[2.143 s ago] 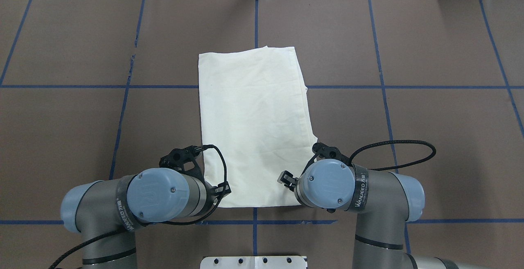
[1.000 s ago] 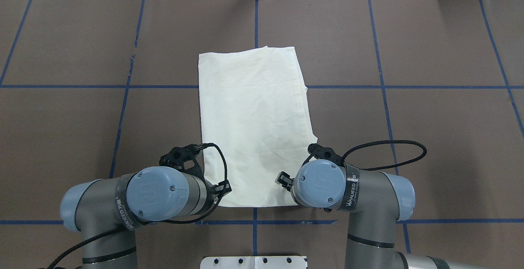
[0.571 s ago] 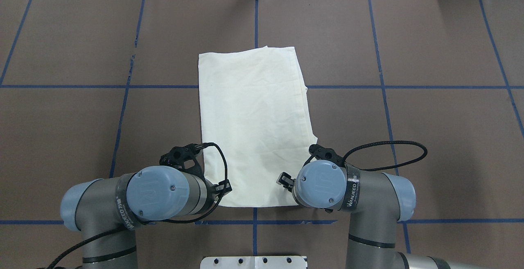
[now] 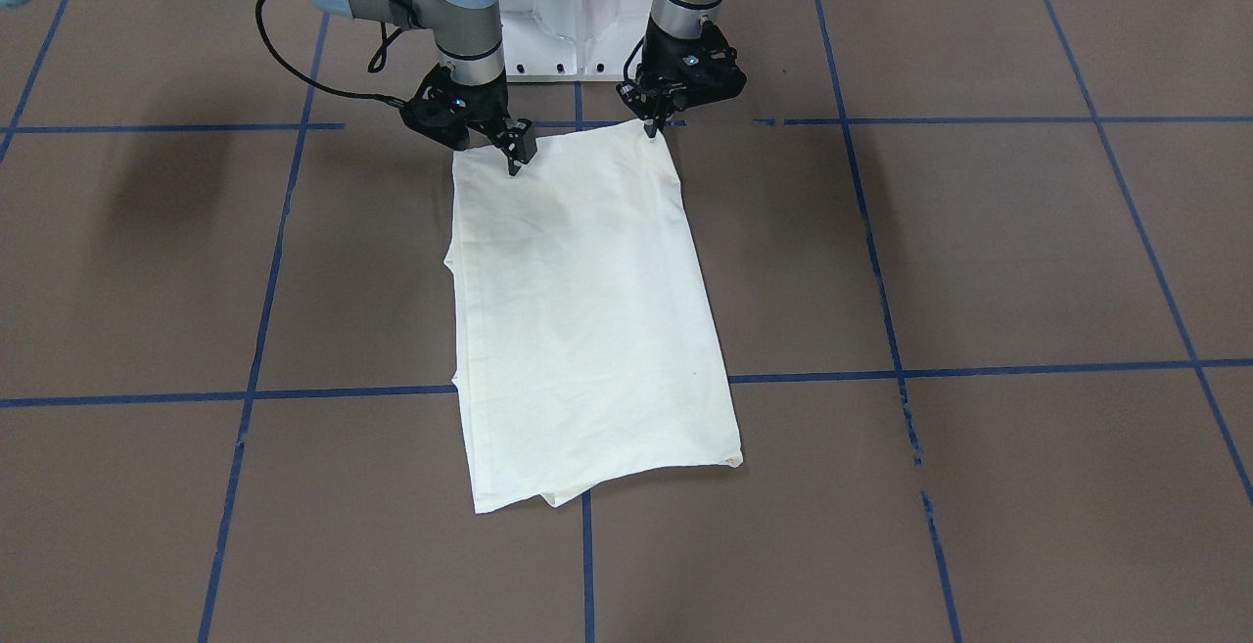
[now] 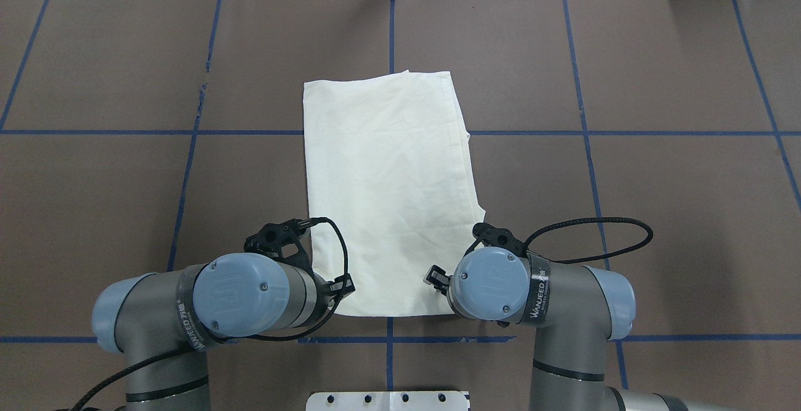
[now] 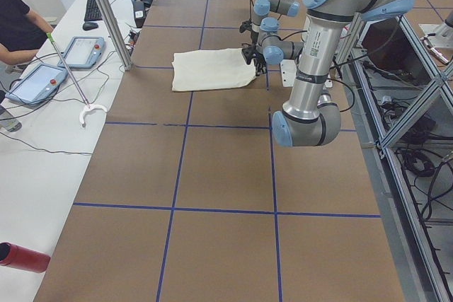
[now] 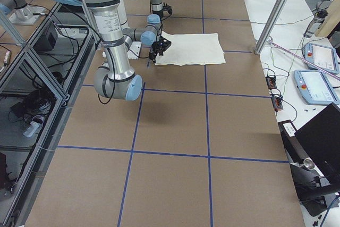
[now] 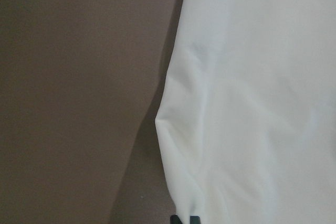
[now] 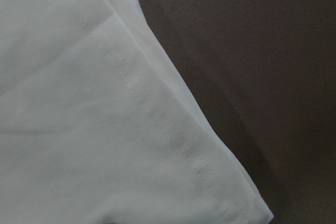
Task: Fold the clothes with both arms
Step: 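Lower both grippers onto the two shirt corners nearest the robot and grasp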
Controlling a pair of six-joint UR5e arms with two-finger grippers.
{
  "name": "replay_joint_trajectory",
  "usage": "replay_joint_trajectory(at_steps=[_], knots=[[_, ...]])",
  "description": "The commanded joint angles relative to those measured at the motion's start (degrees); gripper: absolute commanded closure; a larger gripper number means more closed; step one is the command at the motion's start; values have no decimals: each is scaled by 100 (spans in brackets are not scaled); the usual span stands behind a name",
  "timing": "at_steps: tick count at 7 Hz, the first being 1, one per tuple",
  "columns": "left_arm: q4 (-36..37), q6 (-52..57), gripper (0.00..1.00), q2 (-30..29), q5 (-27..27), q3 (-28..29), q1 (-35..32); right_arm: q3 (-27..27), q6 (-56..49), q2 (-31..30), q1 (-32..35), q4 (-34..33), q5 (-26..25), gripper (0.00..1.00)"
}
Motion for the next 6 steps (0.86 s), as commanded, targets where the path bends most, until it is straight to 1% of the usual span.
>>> replay_joint_trajectory(at_steps=[1, 2, 3, 4, 5, 6], knots=[[0, 0, 100, -6, 6, -6, -12, -15, -27, 2, -1, 7, -3, 48], [9, 0, 100, -6, 6, -6, -12, -15, -27, 2, -1, 7, 5, 63], [9, 0, 100, 3, 6, -6, -12, -15, -36, 29, -1, 7, 5, 81], [0, 0, 100, 3, 6, -6, -12, 11, -36, 46, 17, 7, 5, 94], [0, 0, 100, 3, 6, -6, -12, 11, -36, 64, 17, 7, 5, 100], [0, 0, 100, 3, 6, -6, -12, -6, -27, 99, 26, 7, -3, 100]])
